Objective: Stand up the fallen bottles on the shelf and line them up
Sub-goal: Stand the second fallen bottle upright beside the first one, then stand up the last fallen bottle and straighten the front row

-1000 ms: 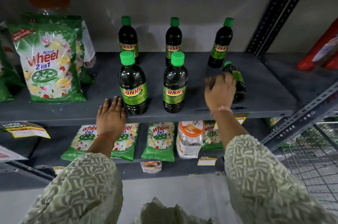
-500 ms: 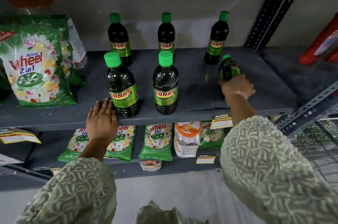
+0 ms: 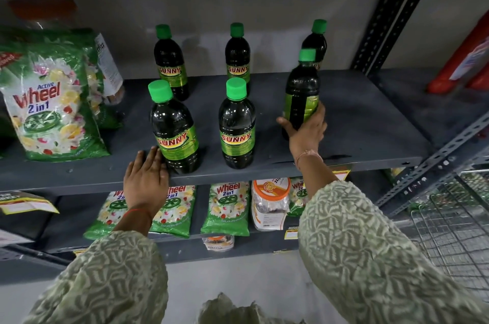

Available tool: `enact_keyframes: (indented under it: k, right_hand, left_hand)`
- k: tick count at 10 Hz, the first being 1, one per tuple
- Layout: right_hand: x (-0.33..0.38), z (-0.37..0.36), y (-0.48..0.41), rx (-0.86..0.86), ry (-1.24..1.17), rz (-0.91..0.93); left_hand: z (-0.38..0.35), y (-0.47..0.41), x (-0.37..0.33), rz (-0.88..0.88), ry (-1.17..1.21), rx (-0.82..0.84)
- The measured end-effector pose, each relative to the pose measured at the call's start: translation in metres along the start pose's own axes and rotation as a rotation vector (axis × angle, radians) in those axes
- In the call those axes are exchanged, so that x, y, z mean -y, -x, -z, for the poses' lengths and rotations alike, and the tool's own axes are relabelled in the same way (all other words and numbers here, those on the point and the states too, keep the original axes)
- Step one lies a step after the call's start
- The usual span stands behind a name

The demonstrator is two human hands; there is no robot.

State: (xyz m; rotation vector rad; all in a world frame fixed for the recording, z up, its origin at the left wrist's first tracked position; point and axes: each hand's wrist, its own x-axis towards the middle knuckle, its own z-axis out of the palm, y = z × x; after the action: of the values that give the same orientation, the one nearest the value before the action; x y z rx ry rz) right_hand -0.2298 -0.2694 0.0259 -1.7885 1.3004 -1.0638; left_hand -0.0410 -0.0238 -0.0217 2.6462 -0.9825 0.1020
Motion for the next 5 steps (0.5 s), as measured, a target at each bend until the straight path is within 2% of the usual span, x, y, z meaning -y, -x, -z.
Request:
enact_keyframes:
  k: [1, 2, 4, 5]
  right_hand:
    - [-0.0043, -0.0021, 0.0047, 0.054, -0.116, -0.018]
    - [-0.0047, -0.0019, 0.0047, 0.066, -0.132, -0.036]
    - [-0.0041, -0.0036, 0.0076, -0.013, 0.0, -0.037]
    - [-0.0095, -0.0018, 0.0067, -0.007, -0.104, -0.037]
  left_hand:
    - [-0.0003, 0.0005, 0.0016, -0.006, -0.003, 0.01]
    - [0.0006, -0.0002, 0.0017, -0.01, 0.003, 0.012]
    - [0.0009, 0.0002, 0.0019, -0.012, -0.021, 0.031]
    - [0.0019, 0.0008, 0.0004, -0.01, -0.007, 0.017]
